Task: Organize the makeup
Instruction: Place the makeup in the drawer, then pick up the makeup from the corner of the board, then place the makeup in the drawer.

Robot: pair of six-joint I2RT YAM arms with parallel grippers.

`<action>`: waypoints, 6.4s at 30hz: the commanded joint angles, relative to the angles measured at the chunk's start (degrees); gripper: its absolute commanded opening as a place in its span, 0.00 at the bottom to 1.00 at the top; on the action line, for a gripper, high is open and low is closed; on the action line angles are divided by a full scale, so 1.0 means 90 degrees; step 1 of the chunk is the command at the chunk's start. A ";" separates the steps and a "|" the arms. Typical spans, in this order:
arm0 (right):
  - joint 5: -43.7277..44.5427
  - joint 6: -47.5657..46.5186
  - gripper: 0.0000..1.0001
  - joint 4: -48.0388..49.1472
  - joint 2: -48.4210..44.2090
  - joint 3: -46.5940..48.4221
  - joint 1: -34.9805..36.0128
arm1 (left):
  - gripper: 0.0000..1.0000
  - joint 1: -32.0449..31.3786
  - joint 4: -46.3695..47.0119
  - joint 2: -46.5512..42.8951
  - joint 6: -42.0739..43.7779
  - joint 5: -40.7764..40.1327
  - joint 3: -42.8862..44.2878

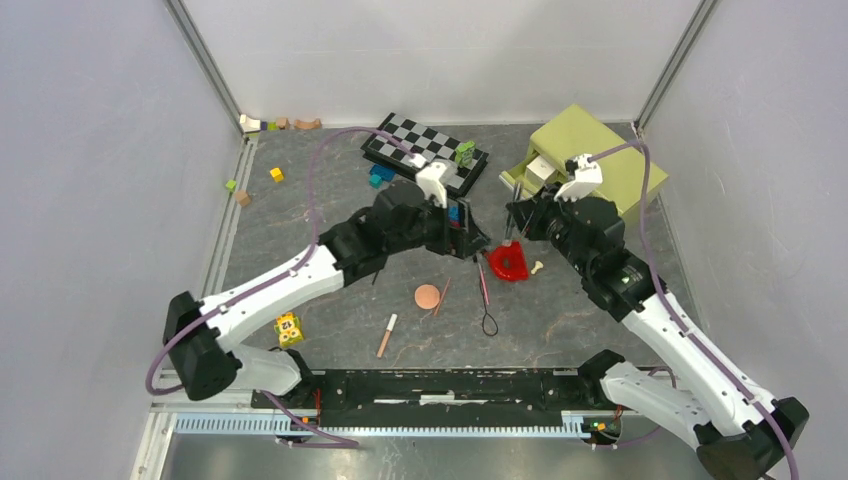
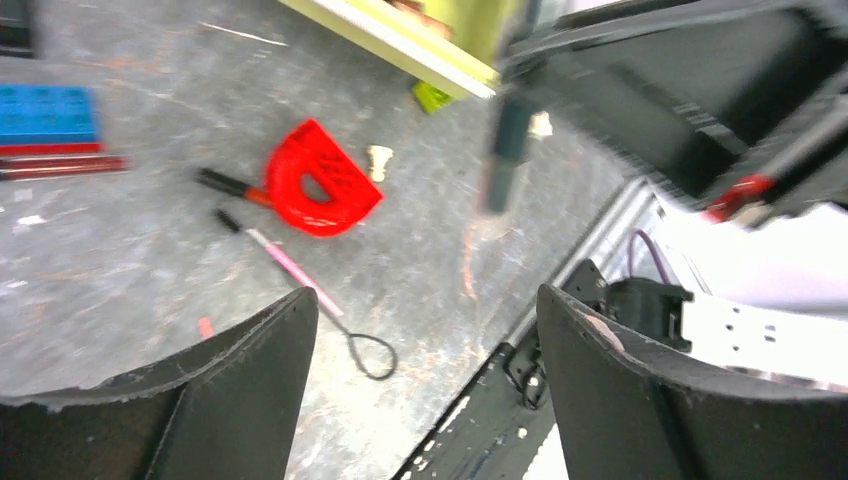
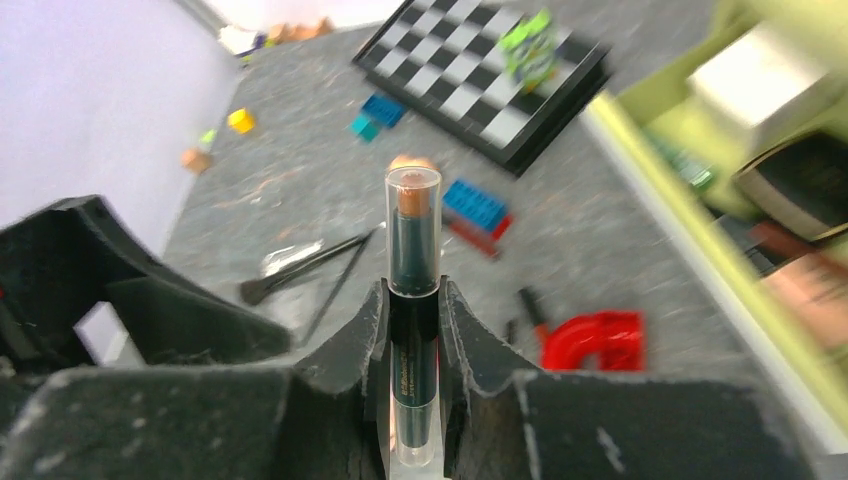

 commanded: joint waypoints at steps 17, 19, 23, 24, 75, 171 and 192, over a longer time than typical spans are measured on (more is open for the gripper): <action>0.1400 -0.6856 0.00 -0.1775 0.2632 0.2494 -0.0952 | 0.89 0.3013 -0.1935 -0.0952 0.1281 -0.0096 -0.0757; 0.1045 -0.7073 0.00 -0.1892 0.2927 0.2668 -0.1193 | 0.89 0.3074 -0.1935 -0.0927 0.1374 -0.0166 -0.0777; 0.0493 -0.7443 0.00 -0.1872 0.3403 0.2723 -0.1569 | 0.89 0.3232 -0.1968 -0.0912 0.1528 -0.0162 -0.0756; 0.0327 -0.7498 0.00 -0.1814 0.3472 0.2697 -0.1647 | 0.90 0.3267 -0.1968 -0.0928 0.1567 -0.0165 -0.0765; 0.0203 -0.6080 0.51 -0.1955 0.3798 0.3740 -0.2026 | 0.91 0.4219 -0.1656 -0.0807 0.1039 0.0748 -0.1012; -0.1966 0.1975 0.65 0.2896 0.0792 -0.2258 0.1527 | 0.13 -0.0565 -0.0806 -0.1703 -0.1187 -0.0747 -0.2587; -0.1466 0.2532 0.55 0.3826 0.0903 -0.2939 0.2015 | 0.11 -0.0564 -0.0015 -0.1325 -0.1209 -0.0179 -0.2455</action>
